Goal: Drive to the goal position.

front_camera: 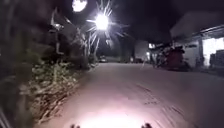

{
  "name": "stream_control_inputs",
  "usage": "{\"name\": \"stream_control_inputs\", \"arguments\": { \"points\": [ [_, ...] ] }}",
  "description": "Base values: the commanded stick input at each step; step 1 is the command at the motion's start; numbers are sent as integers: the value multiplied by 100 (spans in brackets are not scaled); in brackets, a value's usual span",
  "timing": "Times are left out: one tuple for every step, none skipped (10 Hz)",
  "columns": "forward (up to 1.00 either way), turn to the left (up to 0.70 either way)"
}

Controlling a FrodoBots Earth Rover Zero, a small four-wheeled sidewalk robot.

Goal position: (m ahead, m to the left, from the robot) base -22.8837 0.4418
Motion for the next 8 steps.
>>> {"name": "stream_control_inputs", "arguments": {
  "points": [
    [70, 0],
    [70, 0],
    [70, 0],
    [70, 0],
    [70, 0],
    [70, 0],
    [70, 0],
    [70, 0]
  ]
}}
